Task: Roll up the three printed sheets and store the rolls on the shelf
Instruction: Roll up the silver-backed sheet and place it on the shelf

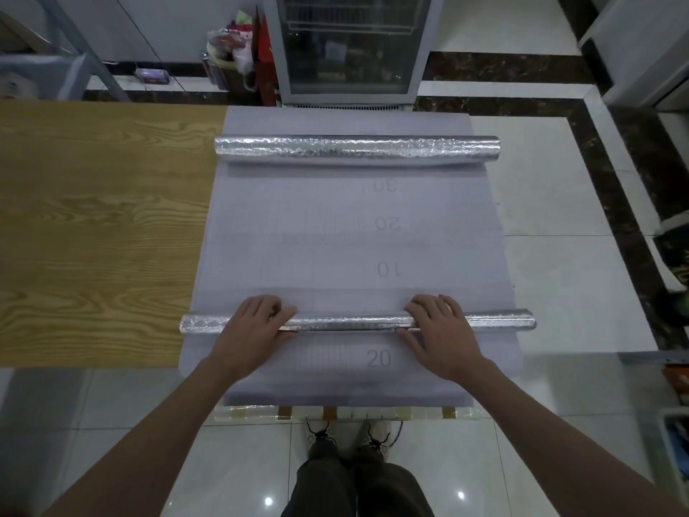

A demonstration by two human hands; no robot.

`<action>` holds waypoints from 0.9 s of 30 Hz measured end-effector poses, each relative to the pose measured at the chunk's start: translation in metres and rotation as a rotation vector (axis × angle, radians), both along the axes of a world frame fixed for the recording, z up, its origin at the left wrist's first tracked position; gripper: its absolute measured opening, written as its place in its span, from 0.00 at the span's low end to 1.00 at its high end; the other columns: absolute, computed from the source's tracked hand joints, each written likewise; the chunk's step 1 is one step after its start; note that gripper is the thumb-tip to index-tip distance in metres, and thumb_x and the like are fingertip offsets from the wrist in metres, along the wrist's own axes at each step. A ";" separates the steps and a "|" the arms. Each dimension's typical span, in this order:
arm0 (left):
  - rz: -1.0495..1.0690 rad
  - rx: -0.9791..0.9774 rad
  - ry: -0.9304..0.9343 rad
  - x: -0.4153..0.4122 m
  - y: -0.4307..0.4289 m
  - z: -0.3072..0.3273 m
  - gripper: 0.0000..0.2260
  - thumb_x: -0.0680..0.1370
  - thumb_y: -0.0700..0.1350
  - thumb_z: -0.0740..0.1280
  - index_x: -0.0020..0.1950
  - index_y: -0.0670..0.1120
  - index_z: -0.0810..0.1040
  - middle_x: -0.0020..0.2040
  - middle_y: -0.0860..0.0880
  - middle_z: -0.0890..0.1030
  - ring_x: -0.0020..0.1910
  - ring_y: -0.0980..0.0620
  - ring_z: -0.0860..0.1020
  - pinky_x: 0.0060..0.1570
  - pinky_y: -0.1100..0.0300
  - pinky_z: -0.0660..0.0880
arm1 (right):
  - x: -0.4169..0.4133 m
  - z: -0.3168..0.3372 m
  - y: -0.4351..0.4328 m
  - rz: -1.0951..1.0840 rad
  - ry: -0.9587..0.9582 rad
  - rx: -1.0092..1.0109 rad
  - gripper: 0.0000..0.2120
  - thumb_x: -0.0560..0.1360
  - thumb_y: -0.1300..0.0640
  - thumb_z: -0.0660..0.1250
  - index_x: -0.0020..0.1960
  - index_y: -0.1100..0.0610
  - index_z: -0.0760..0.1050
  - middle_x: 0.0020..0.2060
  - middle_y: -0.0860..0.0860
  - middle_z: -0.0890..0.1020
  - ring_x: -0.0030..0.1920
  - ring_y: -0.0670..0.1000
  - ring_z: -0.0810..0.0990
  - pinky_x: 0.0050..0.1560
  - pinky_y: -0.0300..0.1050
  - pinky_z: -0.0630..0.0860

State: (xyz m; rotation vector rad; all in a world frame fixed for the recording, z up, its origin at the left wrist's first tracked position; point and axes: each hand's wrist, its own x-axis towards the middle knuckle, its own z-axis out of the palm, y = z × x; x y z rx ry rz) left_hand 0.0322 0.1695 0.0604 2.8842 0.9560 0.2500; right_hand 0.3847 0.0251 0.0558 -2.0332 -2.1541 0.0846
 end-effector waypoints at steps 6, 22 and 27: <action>0.001 -0.030 0.025 0.006 -0.002 0.004 0.19 0.84 0.56 0.54 0.59 0.44 0.76 0.51 0.45 0.80 0.49 0.44 0.77 0.55 0.51 0.73 | 0.001 0.004 0.002 -0.006 0.006 0.007 0.23 0.81 0.38 0.53 0.58 0.55 0.74 0.54 0.51 0.79 0.55 0.54 0.78 0.68 0.50 0.65; -0.011 -0.088 0.103 0.005 -0.001 0.007 0.24 0.84 0.58 0.49 0.65 0.42 0.74 0.58 0.42 0.78 0.54 0.43 0.78 0.56 0.50 0.75 | 0.001 0.003 0.007 -0.038 0.033 -0.019 0.22 0.80 0.38 0.56 0.59 0.54 0.74 0.54 0.49 0.80 0.56 0.52 0.79 0.72 0.51 0.64; -0.018 -0.010 0.034 0.006 -0.007 0.002 0.18 0.84 0.55 0.54 0.58 0.43 0.75 0.56 0.42 0.76 0.53 0.42 0.76 0.56 0.49 0.72 | 0.001 0.003 0.007 -0.019 0.021 -0.001 0.26 0.82 0.37 0.49 0.57 0.55 0.76 0.55 0.51 0.79 0.57 0.54 0.78 0.72 0.54 0.65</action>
